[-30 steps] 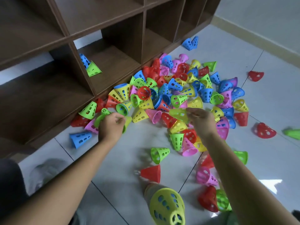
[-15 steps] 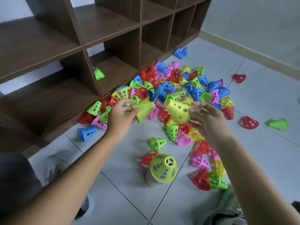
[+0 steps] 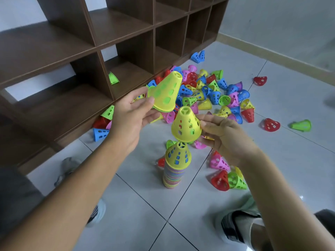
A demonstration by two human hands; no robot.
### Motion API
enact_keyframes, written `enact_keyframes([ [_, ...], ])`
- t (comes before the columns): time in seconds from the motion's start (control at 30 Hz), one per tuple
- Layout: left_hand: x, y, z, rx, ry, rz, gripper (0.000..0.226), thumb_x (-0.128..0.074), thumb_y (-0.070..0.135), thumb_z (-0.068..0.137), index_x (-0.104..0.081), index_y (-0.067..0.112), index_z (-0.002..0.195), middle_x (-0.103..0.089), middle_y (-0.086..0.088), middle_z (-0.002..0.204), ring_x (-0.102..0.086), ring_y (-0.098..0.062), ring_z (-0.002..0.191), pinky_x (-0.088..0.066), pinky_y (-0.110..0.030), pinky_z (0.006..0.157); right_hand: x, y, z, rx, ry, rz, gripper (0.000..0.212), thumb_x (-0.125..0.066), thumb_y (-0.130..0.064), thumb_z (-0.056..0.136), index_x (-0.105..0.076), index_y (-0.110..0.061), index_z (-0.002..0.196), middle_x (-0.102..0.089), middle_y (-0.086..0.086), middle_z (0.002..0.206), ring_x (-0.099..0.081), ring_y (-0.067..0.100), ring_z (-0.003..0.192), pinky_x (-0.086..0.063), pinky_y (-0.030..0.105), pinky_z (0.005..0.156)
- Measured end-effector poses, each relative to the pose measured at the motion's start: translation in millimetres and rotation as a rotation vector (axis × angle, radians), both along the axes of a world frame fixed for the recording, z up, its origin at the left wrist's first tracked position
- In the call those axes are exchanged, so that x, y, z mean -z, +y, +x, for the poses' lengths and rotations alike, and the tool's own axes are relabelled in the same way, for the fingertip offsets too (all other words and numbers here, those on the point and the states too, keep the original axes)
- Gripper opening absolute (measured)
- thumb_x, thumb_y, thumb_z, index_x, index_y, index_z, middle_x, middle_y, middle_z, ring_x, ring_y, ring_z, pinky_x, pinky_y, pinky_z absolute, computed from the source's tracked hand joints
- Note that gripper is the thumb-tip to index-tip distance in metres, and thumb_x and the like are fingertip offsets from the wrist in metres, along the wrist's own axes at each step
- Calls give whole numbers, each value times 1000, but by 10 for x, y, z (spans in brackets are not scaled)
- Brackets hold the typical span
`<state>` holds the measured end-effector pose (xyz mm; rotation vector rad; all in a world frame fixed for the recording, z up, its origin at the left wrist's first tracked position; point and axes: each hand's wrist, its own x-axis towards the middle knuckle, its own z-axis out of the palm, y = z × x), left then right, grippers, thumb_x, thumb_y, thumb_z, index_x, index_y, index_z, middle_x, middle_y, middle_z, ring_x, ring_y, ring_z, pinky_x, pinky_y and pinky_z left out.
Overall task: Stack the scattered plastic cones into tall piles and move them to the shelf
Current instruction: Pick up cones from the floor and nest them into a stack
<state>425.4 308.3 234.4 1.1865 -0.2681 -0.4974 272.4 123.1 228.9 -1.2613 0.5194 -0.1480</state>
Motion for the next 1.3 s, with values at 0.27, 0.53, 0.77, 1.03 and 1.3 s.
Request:
enact_keyframes([
  [0.27, -92, 206, -245, 227, 80, -99, 42, -56, 3, 94, -55, 7, 136, -72, -10, 106, -71, -20, 85, -57, -25, 74, 145, 185, -54, 59, 92, -31, 21, -51, 0, 98, -69, -3, 108, -71, 21, 111, -67, 32, 99, -57, 43, 92],
  [0.53, -126, 252, -341, 313, 100, -114, 48, -63, 7, 82, -59, 11, 129, -70, -11, 106, -72, -18, 87, -58, -25, 74, 262, 282, -57, 149, 163, -64, 17, -59, 2, 95, -67, 3, 110, -73, 20, 100, -71, 28, 87, -61, 31, 70],
  [0.77, 144, 251, -408, 350, 29, 87, 42, -63, -10, 88, -64, 11, 124, -69, -11, 106, -69, -21, 96, -59, -27, 77, 439, 344, -135, 214, 244, -85, 17, -62, 8, 90, -65, 5, 106, -71, 25, 103, -71, 32, 90, -62, 37, 74],
  [1.03, 425, 284, -419, 397, -269, 469, 43, -73, 3, 86, -66, 23, 124, -66, -5, 100, -68, -19, 89, -58, -31, 88, 497, 333, -232, 204, 270, -99, 39, -55, -41, 100, -65, -9, 120, -68, 11, 117, -65, 31, 110, -60, 43, 84],
  [1.3, 621, 317, -454, 429, -652, 772, 51, -80, 33, 82, -56, 32, 127, -52, 3, 118, -64, -13, 90, -54, -26, 82, 866, 567, -296, 6, 303, 234, 86, -58, -80, 72, -50, -30, 141, -45, 12, 142, -48, 39, 128, -52, 59, 94],
])
